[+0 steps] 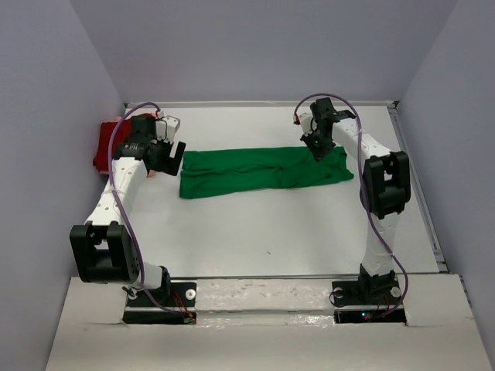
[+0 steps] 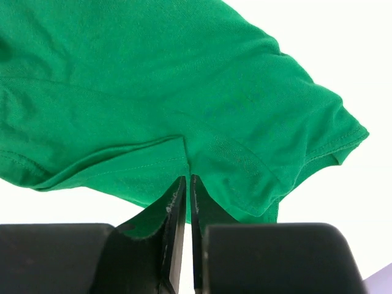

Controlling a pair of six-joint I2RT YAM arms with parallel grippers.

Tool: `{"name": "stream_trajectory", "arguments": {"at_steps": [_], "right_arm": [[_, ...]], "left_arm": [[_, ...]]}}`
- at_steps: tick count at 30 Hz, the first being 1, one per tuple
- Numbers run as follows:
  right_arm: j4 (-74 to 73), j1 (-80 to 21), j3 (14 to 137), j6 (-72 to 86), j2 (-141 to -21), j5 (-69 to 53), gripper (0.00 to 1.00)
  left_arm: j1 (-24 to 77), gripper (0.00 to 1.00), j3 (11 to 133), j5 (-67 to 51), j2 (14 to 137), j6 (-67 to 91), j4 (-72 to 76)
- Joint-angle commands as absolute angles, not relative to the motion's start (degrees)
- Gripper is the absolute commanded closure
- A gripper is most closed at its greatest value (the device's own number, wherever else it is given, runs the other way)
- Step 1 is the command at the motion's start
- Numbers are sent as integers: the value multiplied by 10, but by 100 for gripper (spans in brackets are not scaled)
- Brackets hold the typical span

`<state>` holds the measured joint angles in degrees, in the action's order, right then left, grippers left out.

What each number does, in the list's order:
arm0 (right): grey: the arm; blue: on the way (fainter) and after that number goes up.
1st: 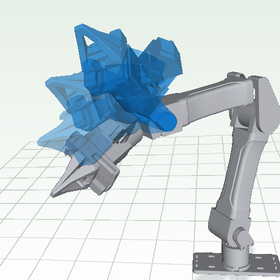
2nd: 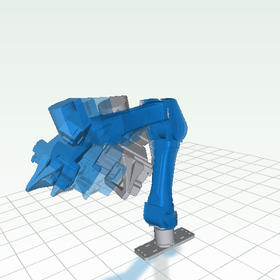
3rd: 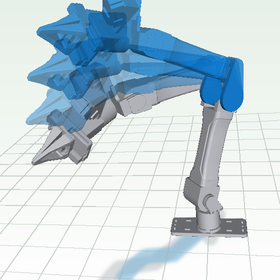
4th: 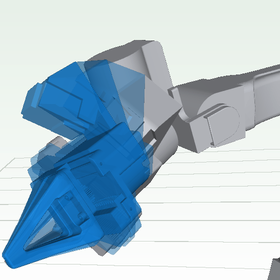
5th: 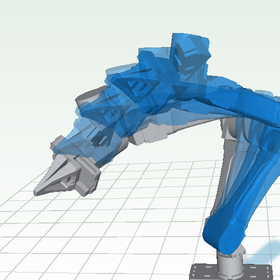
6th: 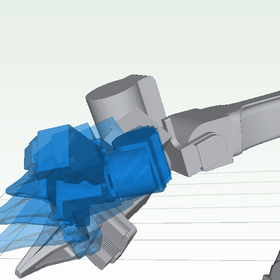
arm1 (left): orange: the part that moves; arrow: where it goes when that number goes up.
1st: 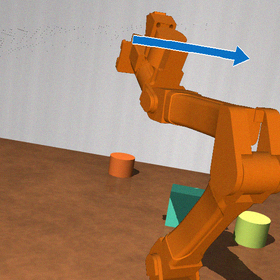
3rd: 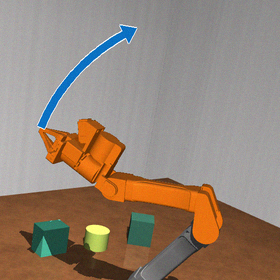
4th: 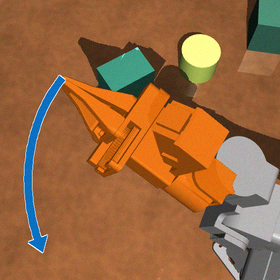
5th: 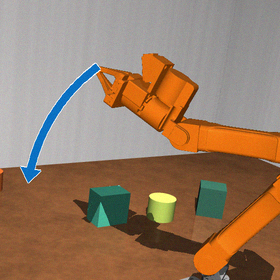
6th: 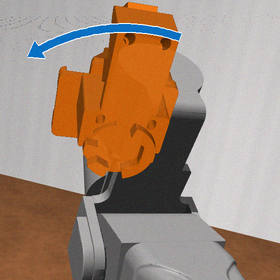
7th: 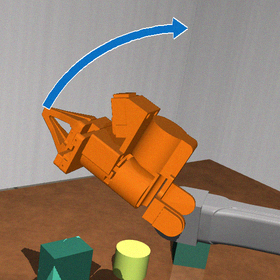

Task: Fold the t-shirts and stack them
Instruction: Fold the tshirt

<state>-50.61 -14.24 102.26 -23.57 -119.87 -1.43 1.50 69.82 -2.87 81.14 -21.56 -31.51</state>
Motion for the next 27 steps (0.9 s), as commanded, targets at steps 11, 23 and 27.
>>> {"name": "stream_trajectory", "arguments": {"at_steps": [11,23,27], "right_arm": [[-526,-139,1022,-239,-1201,-23,74],[-495,-139,988,-217,-1133,88,74],[-490,-134,919,-205,-1089,85,74]], "left_arm": [[16,1,697,-33,808,-217,-308],[26,1,697,-117,852,-244,-330],[67,1,703,-115,878,-268,-335]]}}
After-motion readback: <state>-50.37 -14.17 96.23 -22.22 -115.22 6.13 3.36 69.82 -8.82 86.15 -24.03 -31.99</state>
